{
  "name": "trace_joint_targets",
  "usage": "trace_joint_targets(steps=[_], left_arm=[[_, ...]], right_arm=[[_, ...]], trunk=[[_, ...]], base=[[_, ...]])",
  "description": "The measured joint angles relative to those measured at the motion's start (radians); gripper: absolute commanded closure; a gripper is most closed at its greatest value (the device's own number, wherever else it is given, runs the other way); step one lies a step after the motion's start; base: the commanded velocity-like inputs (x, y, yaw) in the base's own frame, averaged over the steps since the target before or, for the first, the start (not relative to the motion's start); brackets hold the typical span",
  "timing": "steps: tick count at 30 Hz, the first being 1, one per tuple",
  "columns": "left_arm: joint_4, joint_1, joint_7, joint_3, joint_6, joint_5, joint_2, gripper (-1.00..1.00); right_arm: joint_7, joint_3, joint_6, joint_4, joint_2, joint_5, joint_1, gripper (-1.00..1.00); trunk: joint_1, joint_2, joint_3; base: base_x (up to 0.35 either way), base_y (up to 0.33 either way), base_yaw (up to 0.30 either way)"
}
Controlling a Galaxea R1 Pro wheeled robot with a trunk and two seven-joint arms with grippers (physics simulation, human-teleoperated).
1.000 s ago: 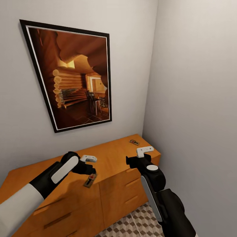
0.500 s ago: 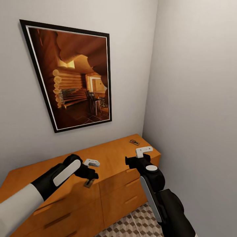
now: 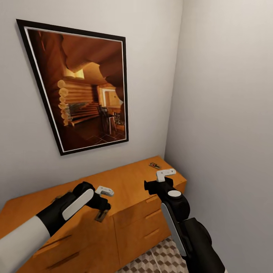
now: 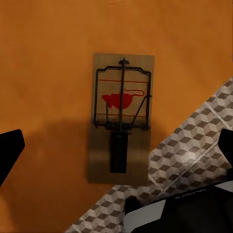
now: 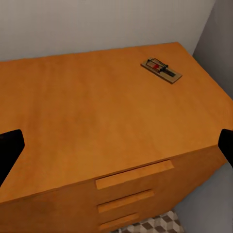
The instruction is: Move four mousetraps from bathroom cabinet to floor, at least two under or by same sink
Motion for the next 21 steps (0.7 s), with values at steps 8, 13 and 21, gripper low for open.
trace_joint_targets(steps=[8,13,21], left_arm=[[0.001,0.004,-0.003,-0.002,-0.002,-0.012,-0.003,-1.00],[0.012,0.004,-0.005,-0.004,-0.002,-0.014,-0.005,-1.00],[0.023,0.005,-0.005,-0.006,-0.002,-0.016,-0.006,-1.00]], right_arm=[[0.000,0.001,0.000,0.000,0.000,0.000,0.000,-1.00],[0.000,0.002,0.001,0.000,0.000,0.000,0.000,-1.00],[0.000,0.008,0.001,0.000,0.000,0.000,0.000,-1.00]], trunk=[[0.000,0.000,0.000],[0.000,0.000,0.000],[0.000,0.000,0.000]], base=[[0.068,0.000,0.000],[0.015,0.000,0.000],[0.004,0.000,0.000]])
